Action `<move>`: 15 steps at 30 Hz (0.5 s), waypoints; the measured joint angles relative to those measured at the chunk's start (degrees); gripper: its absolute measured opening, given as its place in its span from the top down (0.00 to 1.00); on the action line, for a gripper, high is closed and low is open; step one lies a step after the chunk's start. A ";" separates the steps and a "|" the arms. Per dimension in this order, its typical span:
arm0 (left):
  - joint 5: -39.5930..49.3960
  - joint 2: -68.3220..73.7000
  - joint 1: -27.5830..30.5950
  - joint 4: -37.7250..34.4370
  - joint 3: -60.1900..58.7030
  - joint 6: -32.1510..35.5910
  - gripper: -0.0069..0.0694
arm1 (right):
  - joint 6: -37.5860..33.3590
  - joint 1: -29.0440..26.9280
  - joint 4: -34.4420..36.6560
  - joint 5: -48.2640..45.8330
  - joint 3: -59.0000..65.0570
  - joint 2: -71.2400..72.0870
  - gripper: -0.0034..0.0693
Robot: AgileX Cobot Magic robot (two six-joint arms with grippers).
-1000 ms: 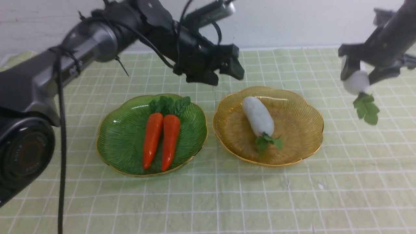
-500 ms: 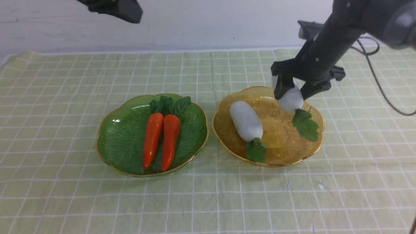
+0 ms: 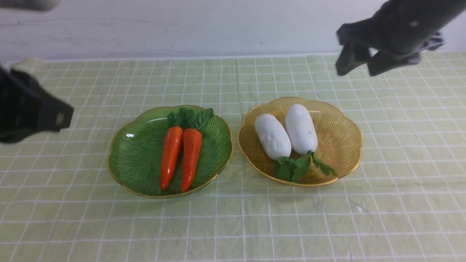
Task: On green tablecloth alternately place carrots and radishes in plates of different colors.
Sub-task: 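Place the white radish on the plate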
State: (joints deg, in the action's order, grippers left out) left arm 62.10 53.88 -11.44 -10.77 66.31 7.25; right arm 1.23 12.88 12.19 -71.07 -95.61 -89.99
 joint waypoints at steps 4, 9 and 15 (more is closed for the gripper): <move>-5.97 -7.78 0.00 0.00 -9.43 -0.07 0.92 | -0.18 0.00 -1.46 4.77 13.11 16.10 0.73; -14.45 -15.89 0.00 0.00 -19.75 -0.07 0.92 | -0.66 0.00 -2.55 35.83 41.55 46.95 0.96; -20.17 -20.92 0.00 -0.60 -25.50 -0.12 0.92 | -1.23 0.00 -2.55 60.40 67.02 76.45 0.97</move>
State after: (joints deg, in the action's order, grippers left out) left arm 41.92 32.96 -11.44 -11.37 40.81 7.13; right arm 0.00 12.88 9.64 -10.67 -28.59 -13.53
